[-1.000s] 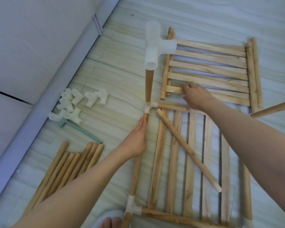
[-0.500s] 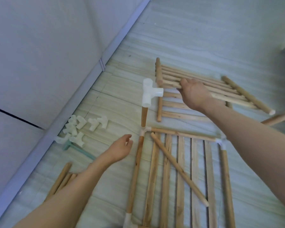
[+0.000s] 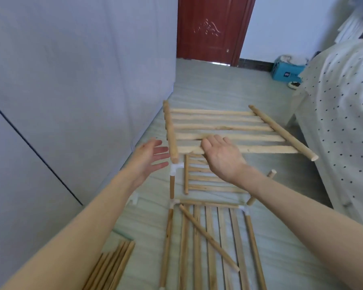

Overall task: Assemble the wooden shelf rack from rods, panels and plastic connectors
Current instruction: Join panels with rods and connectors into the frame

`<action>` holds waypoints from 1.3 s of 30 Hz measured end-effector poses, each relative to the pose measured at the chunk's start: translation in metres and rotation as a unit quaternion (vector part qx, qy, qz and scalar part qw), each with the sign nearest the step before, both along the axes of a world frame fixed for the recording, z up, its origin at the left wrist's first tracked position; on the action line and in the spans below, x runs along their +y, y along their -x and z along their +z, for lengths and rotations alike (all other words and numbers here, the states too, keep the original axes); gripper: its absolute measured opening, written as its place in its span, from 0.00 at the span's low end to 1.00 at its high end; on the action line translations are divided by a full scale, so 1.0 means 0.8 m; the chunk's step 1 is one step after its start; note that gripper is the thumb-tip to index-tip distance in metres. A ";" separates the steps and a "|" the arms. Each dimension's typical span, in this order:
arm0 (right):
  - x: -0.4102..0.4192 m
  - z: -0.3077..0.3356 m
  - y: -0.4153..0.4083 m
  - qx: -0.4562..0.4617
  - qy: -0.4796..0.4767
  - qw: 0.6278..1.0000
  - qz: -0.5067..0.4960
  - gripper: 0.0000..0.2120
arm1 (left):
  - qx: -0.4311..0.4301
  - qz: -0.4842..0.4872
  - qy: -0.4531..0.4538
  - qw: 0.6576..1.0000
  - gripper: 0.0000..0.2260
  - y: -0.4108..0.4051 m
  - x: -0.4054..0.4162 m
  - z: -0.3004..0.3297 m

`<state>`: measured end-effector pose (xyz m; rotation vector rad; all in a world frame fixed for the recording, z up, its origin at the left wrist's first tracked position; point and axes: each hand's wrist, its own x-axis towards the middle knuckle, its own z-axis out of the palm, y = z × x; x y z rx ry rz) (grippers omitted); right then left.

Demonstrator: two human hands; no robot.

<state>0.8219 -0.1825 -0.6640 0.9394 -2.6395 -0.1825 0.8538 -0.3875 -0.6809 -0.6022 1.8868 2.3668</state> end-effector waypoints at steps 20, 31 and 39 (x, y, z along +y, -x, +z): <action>0.074 0.046 -0.150 -0.409 0.265 0.866 -0.114 0.28 | 0.039 0.055 -0.083 0.994 0.05 -0.125 0.098 0.062; 0.058 0.033 -0.126 -0.291 0.625 0.659 -0.300 0.23 | 0.169 0.047 -0.050 0.983 0.11 -0.141 0.121 0.057; 0.053 0.074 -0.110 -0.348 0.718 0.517 -0.311 0.16 | 0.255 -0.076 -0.015 0.964 0.16 -0.153 0.153 0.049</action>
